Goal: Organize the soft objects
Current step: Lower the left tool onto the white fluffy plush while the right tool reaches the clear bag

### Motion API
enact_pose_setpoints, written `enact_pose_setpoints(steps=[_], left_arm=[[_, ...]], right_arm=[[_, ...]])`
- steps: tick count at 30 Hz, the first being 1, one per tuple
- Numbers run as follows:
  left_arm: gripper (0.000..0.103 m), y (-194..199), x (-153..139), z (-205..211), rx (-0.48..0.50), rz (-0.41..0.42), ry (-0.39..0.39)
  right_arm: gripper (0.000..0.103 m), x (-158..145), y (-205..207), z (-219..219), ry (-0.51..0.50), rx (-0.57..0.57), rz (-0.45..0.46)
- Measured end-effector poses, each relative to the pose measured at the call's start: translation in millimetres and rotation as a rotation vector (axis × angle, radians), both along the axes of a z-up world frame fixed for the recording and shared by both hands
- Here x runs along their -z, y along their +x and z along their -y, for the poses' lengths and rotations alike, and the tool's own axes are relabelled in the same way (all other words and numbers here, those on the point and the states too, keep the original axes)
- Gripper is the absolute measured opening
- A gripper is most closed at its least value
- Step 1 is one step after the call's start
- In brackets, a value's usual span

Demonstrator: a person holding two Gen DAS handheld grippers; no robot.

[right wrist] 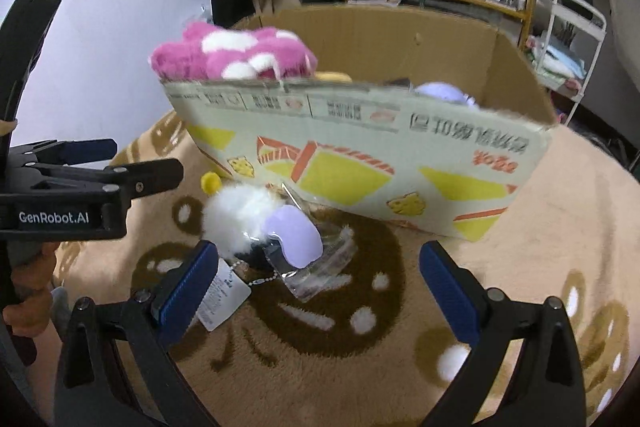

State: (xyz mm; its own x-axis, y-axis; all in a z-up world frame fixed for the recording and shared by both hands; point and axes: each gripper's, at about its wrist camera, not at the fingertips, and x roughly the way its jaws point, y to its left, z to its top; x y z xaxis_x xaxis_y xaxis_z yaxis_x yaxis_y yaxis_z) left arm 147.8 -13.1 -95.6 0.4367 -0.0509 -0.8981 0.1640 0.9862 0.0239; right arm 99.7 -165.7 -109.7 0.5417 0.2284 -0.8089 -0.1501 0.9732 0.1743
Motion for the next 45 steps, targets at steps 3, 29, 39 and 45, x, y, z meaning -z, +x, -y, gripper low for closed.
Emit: enact_pose_setpoints(steps=[3, 29, 39, 45], left_arm=[[0.100, 5, 11, 3, 0.004, -0.039, 0.001], [0.100, 22, 48, 9, 0.016, -0.146, -0.009], [0.100, 16, 52, 20, 0.048, -0.167, -0.069], [0.100, 17, 51, 25, 0.051, -0.154, -0.115]], right_arm=[[0.103, 13, 5, 0, 0.007, -0.006, -0.030], [0.078, 44, 28, -24, 0.039, -0.159, -0.074], [0.064, 42, 29, -24, 0.055, -0.131, -0.099], [0.064, 48, 32, -16, 0.069, -0.074, -0.160]])
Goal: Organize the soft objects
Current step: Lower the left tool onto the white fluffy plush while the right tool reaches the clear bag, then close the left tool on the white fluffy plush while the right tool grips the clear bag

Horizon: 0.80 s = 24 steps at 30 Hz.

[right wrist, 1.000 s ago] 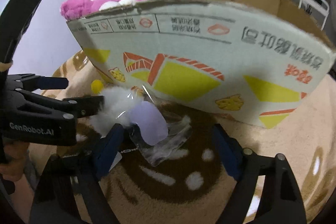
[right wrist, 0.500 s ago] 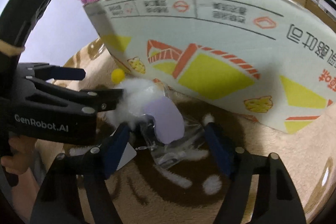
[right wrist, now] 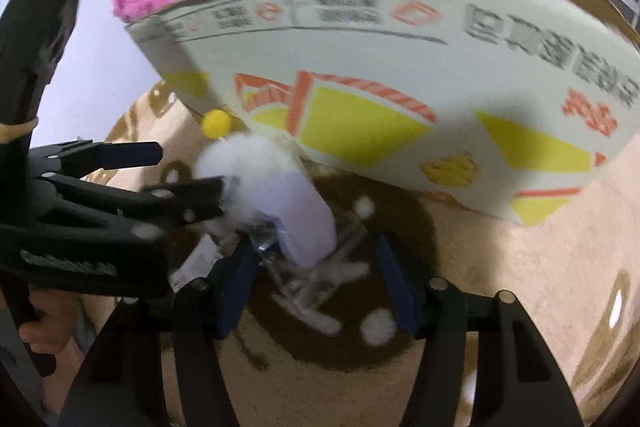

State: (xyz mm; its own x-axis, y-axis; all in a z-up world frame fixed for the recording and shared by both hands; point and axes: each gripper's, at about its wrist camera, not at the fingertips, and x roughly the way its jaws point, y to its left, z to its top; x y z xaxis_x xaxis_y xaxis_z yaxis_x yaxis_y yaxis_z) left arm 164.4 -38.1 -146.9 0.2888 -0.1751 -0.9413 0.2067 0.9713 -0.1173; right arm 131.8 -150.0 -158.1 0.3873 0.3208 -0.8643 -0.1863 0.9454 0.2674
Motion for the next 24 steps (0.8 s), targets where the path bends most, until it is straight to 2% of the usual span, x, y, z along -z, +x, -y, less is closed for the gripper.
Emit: enact_pose_setpoints(steps=[4, 11, 15, 17, 19, 23, 24], left_arm=[[0.100, 1, 1, 2, 0.005, -0.007, -0.036], [0.097, -3, 3, 17, 0.055, -0.005, -0.038], [0.083, -3, 6, 22, 0.062, -0.014, -0.055], [0.078, -3, 7, 22, 0.060, -0.011, -0.053], [0.064, -2, 7, 20, 0.061, -0.015, -0.048], [0.055, 4, 7, 20, 0.048, -0.018, -0.069], [0.054, 5, 6, 19, 0.047, -0.018, -0.074]], right_arm=[[0.064, -1, -1, 7, 0.028, 0.022, -0.013], [0.063, -15, -9, 18, 0.007, 0.059, 0.020], [0.048, -12, -5, 18, 0.008, 0.057, 0.005], [0.048, -10, -4, 15, -0.005, 0.049, 0.010], [0.047, -8, -3, 9, -0.023, 0.028, 0.028], [0.047, -11, 0, -1, -0.047, -0.011, 0.071], [0.040, -12, 0, -3, -0.046, -0.017, 0.083]])
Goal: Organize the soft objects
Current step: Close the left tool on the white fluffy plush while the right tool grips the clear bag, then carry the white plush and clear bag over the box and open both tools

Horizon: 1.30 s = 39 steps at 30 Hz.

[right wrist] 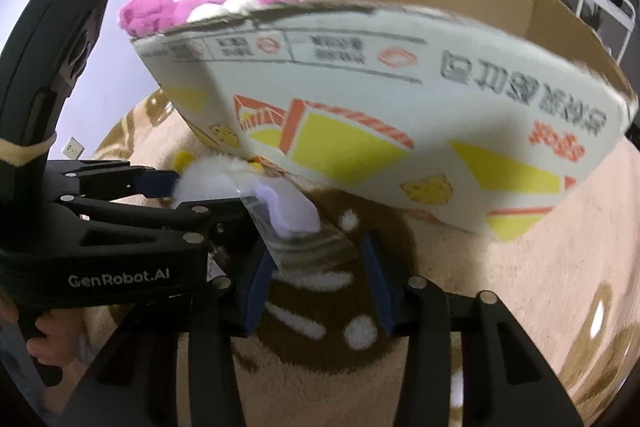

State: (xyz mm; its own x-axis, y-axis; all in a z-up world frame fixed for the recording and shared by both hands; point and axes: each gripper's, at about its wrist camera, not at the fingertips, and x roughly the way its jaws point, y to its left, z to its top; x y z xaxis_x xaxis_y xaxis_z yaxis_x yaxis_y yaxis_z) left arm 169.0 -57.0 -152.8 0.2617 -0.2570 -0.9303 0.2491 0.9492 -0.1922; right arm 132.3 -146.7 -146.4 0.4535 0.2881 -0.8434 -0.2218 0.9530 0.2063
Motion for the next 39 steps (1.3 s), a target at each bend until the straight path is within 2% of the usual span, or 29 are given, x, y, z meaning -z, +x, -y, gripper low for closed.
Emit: enact_pose_setpoints(steps=[1, 3, 7, 12, 16, 19, 29, 35, 39], left_arm=[[0.052, 1, -1, 0, 0.003, -0.001, 0.000], [0.050, 0, -1, 2, 0.014, 0.004, 0.014], [0.035, -2, -7, 5, 0.029, -0.001, -0.011], [0.032, -6, -9, -1, 0.025, -0.011, -0.031], [0.031, -8, -12, -14, 0.014, 0.007, -0.035], [0.031, -11, -19, -16, 0.010, 0.024, -0.026], [0.030, -33, -42, -44, -0.025, 0.078, -0.039], [0.030, -66, -64, -38, 0.014, 0.174, 0.002], [0.030, -88, -88, -40, 0.008, 0.281, 0.016]], right_arm=[[0.030, 0, 0, -2, 0.002, -0.008, 0.008], [0.029, -2, 0, -4, -0.005, -0.026, 0.023], [0.026, -2, 0, -7, -0.022, -0.045, 0.043], [0.026, -5, 0, -11, -0.069, -0.054, 0.071], [0.013, -13, -9, -1, -0.073, -0.055, 0.119], [0.009, -21, -17, 0, -0.055, -0.065, 0.138], [0.006, -56, -51, 11, -0.041, -0.030, 0.180], [0.006, -82, -69, 16, -0.061, -0.010, 0.209], [0.006, -97, -85, 21, -0.065, 0.034, 0.244]])
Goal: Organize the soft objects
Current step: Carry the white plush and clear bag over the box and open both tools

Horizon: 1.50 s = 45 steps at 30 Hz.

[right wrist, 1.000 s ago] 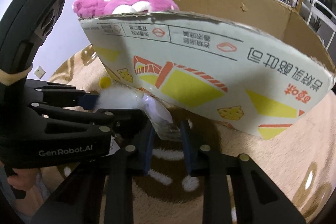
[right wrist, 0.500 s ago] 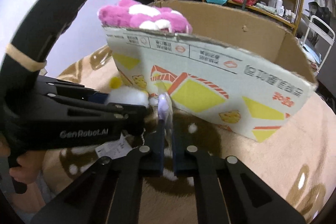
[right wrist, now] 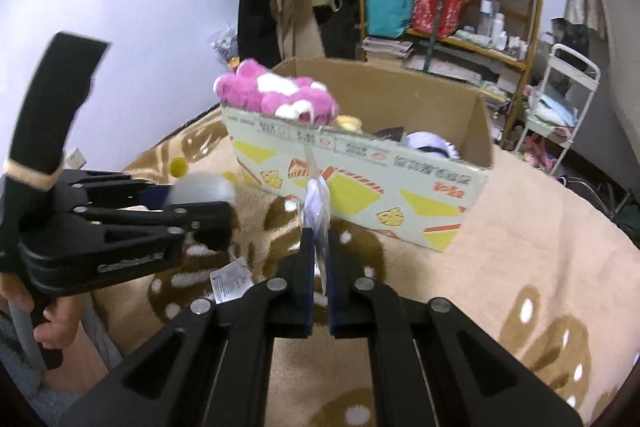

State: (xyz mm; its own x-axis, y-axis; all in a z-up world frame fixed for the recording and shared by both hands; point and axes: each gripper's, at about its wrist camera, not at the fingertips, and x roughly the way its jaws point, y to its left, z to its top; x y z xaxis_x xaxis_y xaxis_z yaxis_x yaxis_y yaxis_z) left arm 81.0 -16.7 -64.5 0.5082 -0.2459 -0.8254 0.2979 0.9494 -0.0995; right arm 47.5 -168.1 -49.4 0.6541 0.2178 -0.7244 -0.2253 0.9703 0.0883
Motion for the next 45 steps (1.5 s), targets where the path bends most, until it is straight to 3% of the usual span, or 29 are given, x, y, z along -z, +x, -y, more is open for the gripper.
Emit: enact_pose_setpoints(steps=[8, 12, 16, 22, 30, 36, 45], left_arm=[[0.030, -35, -56, 4, -0.017, 0.252, -0.025], [0.030, -41, -74, 0, -0.017, 0.323, -0.088], [0.030, -40, -84, -1, -0.034, 0.382, -0.099], [0.030, -28, -101, 11, -0.022, 0.465, -0.066], [0.030, 2, -117, 33, 0.013, 0.537, -0.030], [0.030, 33, -101, 47, 0.008, 0.533, 0.006], [0.031, 73, -72, 62, 0.018, 0.425, -0.021]], right_arm=[[0.006, -35, -26, 15, 0.009, 0.092, 0.103], [0.006, -53, -31, 27, 0.067, 0.141, 0.183], [0.006, -69, -35, 31, 0.060, 0.171, 0.270], [0.006, -80, -27, 32, 0.046, 0.186, 0.317], [0.006, -83, 10, 33, 0.018, 0.191, 0.334], [0.006, -66, 27, 41, 0.066, 0.206, 0.288], [0.006, -47, 53, 55, 0.098, 0.214, 0.247]])
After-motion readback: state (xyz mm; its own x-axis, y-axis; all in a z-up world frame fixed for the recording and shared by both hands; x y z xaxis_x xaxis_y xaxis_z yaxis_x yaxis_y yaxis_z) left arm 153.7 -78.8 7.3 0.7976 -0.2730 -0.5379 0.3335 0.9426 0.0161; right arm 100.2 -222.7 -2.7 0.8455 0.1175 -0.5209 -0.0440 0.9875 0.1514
